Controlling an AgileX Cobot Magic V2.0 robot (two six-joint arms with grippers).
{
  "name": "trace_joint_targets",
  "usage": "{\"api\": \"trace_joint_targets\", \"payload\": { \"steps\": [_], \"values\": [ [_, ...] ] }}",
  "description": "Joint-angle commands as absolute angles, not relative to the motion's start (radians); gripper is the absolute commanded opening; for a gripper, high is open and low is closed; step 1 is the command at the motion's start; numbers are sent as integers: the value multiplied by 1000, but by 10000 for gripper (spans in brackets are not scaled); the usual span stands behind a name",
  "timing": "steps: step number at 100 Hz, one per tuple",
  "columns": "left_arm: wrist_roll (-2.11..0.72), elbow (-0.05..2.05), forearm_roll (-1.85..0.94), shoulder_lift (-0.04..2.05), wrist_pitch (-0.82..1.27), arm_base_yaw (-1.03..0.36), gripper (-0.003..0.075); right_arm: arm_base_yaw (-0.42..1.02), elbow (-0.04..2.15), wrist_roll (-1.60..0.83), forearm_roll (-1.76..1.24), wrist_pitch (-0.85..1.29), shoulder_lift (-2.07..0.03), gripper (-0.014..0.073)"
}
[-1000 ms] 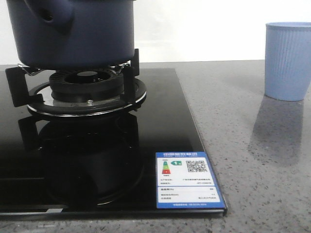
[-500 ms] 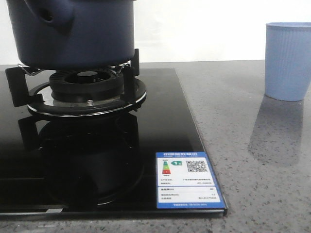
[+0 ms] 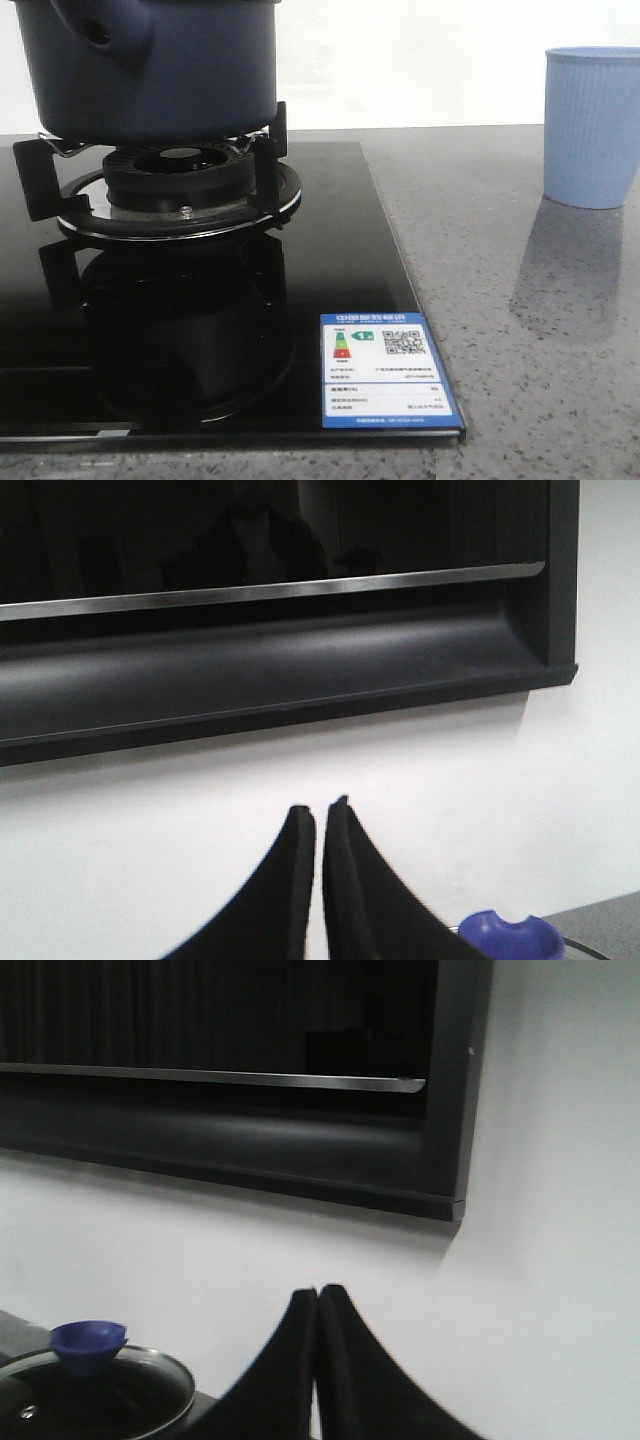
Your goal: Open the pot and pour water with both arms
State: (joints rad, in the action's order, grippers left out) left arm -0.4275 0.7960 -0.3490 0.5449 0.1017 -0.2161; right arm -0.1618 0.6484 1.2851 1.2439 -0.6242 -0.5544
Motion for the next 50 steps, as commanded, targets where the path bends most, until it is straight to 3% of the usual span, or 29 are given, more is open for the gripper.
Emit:
{"api": "trace_joint_targets", "payload": {
  "steps": [1,25,50],
  "values": [
    [-424,718,-381,440,-21,-213,-16,-167,578,1300,1232,-615,-498,-51],
    [-424,411,-480,157,-41,-213,-16,-167,293,1300,1232,-494,-297,-52],
    [-424,298,-480,43,-41,-213,-16,-167,197,1300,1249,-410,-234,-52]
  ]
}}
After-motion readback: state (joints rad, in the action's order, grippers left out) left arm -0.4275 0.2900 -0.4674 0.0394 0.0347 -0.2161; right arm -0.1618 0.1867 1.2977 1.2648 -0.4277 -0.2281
